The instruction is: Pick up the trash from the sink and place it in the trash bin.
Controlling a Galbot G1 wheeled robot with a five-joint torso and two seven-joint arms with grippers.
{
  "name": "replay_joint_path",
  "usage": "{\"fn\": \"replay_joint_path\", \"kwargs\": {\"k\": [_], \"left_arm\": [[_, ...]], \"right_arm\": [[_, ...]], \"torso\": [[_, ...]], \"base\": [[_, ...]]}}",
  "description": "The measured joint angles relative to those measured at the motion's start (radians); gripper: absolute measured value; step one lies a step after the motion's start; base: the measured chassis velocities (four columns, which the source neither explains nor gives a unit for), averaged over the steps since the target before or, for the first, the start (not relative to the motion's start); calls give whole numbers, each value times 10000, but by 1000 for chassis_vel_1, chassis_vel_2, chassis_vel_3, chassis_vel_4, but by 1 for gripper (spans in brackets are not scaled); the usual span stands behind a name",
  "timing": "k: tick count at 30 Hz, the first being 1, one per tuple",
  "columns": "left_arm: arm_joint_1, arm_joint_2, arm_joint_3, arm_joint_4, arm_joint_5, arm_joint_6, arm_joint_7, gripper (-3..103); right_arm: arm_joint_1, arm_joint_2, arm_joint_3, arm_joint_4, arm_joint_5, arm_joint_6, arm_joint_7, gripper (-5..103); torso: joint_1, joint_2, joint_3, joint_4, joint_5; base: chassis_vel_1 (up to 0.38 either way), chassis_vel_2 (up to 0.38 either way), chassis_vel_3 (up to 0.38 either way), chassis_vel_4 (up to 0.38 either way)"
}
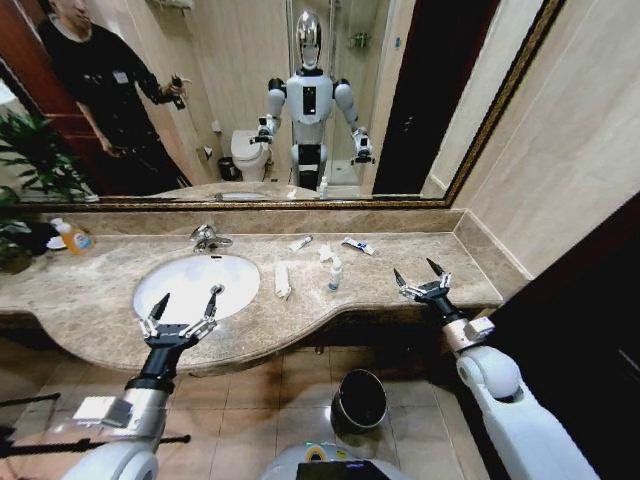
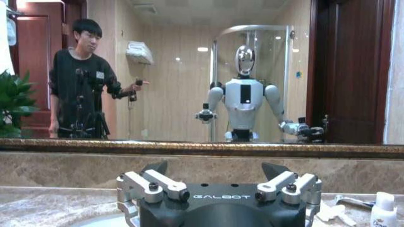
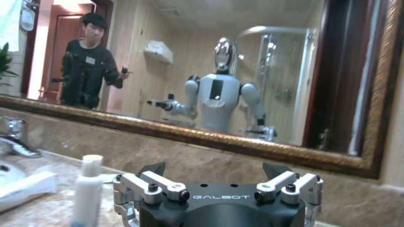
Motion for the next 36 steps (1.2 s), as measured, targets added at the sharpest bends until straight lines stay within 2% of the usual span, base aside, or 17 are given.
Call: {"fn": "replay_joint_path", "kwargs": {"k": [1, 4, 6, 8, 11, 13, 14, 16, 17, 20, 21, 24, 31, 32, 35, 36], "left_arm": [[0, 0, 0, 0, 0, 0, 0, 100], [0, 0, 0, 0, 0, 0, 0, 100], [0, 0, 0, 1, 0, 0, 0, 100], [0, 0, 0, 0, 0, 0, 0, 100], [-1, 0, 0, 0, 0, 0, 0, 100], [0, 0, 0, 1, 0, 0, -1, 100], [0, 0, 0, 1, 0, 0, -1, 100], [0, 0, 0, 0, 0, 0, 2, 100], [0, 0, 0, 0, 0, 0, 2, 100], [0, 0, 0, 0, 0, 0, 1, 100], [0, 0, 0, 0, 0, 0, 1, 100], [0, -1, 0, 0, 0, 0, 0, 100], [0, 0, 0, 0, 0, 0, -2, 100], [0, 0, 0, 0, 0, 0, -2, 100], [0, 0, 0, 0, 0, 0, -1, 100], [0, 0, 0, 0, 0, 0, -1, 100]], "right_arm": [[0, 0, 0, 0, 0, 0, 0, 100], [243, -161, -406, 152, 691, -969, 137, 100], [440, -229, -558, 99, 889, -1162, 174, 100], [1324, -522, -1031, -233, 1376, -1927, 166, 100], [2055, -666, -1371, -544, 1480, -2366, 111, 100], [3275, -791, -2079, -1358, 1383, -2699, -397, 100], [3275, -791, -2079, -1358, 1383, -2699, -397, 100], [4354, -786, -2983, -2196, 807, -2868, -1073, 100], [4354, -786, -2983, -2196, 807, -2868, -1073, 100], [5929, -353, -3857, -3252, -18, -3251, -1995, 100], [5929, -353, -3857, -3252, -18, -3251, -1995, 100], [7384, 221, -4596, -4560, -413, -3636, -2290, 100], [8778, 889, -5222, -6610, -909, -3960, -2142, 100], [8778, 889, -5222, -6610, -909, -3960, -2142, 100], [9196, 765, -5331, -6749, -663, -4710, -2153, 100], [9196, 765, -5331, -6749, -663, -4710, -2153, 100]], "torso": [[0, 0, 0, 0, 0], [-1, 0, 0, -2, -1], [-1, 0, 0, -2, 1], [0, 0, 0, -2, 0], [0, 0, 0, 0, -1], [1, 0, 0, 1, -2], [1, 0, 0, 1, -2], [1, -1, 2, -1, 2], [1, -1, 2, -1, 2], [0, 0, 0, 0, -2], [0, 0, 0, 0, -2], [1, -1, 1, 3, -4], [1, -1, 1, 1, 0], [1, -1, 1, 1, 0], [1, -1, 0, 2, -3], [1, -1, 0, 2, -3]], "base": [[0, 0, 0, 0], [0, 0, 0, 0], [0, 0, 0, 0], [0, 0, 0, 0], [0, 0, 0, 0], [0, 0, 0, 0], [0, 0, 0, 0], [0, 0, 0, 0], [0, 0, 0, 0], [0, 0, 0, 0], [0, 0, 0, 0], [0, 0, 0, 0], [0, 0, 0, 0], [0, 0, 0, 0], [0, 0, 0, 0], [0, 0, 0, 0]]}}
